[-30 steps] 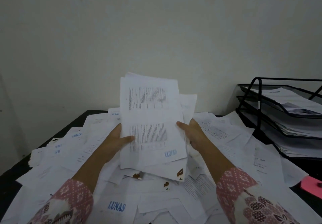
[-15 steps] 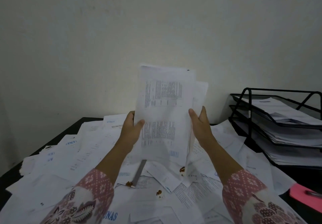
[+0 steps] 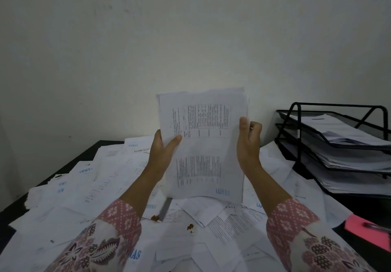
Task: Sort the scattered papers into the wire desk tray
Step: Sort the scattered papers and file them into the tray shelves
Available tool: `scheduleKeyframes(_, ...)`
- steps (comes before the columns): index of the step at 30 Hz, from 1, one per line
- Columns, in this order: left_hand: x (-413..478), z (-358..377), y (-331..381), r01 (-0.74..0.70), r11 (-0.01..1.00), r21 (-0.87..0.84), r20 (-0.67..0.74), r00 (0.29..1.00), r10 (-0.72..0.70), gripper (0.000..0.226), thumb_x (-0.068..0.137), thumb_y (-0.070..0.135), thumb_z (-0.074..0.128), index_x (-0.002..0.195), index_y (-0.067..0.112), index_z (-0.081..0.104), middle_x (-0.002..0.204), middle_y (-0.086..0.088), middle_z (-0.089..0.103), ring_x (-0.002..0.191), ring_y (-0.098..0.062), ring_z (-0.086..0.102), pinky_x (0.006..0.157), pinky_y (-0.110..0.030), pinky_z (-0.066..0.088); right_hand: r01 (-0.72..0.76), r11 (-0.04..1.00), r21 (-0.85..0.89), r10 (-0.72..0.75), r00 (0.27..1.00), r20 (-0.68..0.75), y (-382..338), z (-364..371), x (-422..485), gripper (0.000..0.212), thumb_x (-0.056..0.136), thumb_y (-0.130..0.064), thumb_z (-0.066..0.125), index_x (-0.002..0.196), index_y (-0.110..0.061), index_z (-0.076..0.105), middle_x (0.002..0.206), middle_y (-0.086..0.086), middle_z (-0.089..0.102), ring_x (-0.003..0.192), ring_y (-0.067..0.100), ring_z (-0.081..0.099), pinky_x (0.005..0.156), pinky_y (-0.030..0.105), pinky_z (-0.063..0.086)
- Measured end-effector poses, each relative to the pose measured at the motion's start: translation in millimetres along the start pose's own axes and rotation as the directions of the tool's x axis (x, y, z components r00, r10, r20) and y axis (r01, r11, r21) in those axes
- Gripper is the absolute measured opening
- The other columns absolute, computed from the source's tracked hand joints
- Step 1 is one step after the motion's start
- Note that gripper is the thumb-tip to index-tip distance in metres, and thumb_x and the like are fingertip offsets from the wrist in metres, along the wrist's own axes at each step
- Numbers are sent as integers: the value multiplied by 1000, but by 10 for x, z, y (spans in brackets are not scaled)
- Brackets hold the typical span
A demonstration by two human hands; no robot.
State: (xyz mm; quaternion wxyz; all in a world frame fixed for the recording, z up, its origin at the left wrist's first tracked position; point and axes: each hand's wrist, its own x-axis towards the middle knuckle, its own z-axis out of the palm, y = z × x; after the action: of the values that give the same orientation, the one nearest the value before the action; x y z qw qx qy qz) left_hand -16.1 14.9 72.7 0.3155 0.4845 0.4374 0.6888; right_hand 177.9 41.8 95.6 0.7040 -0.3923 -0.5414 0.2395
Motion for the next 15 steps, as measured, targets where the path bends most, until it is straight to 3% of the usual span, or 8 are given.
scheduleKeyframes(4, -25, 32, -19, 23, 998, 55, 10, 1000, -23, 30, 93, 13, 55, 119, 23, 46, 109, 7, 57, 96, -14, 58, 82, -32, 50, -86, 996, -12, 87, 990, 108, -10, -17, -8, 18, 98, -21, 46, 102, -10, 32, 86, -8, 47, 75, 4, 50, 59, 18, 41)
scheduleKeyframes(7, -39, 64, -43, -17, 993, 119, -12, 1000, 19, 28, 94, 15, 54, 121, 20, 47, 113, 5, 56, 101, -16, 56, 82, -31, 50, -103, 993, -57, 109, 986, 123, 1, -41, -13, 12, 93, -5, 45, 101, -8, 37, 84, -7, 49, 73, 4, 50, 54, 14, 42)
scheduleKeyframes(11, -46, 74, -43, -53, 985, 164, -27, 998, 58, 27, 91, 21, 59, 112, 21, 42, 107, 7, 56, 96, -15, 59, 69, -19, 50, -76, 995, -57, 78, 996, 41, 31, -89, -34, 10, 91, -8, 52, 98, -8, 44, 81, -7, 53, 67, 4, 52, 49, 8, 44)
scheduleKeyframes(15, -79, 153, -29, -14, 985, 174, -7, 1000, 16, 13, 100, 19, 40, 113, 19, 42, 109, 2, 55, 91, -13, 58, 64, -20, 47, -73, 996, -60, 76, 995, 57, 24, -95, -63, 5, 96, -6, 40, 99, -8, 43, 80, -7, 52, 67, 7, 49, 51, 10, 41)
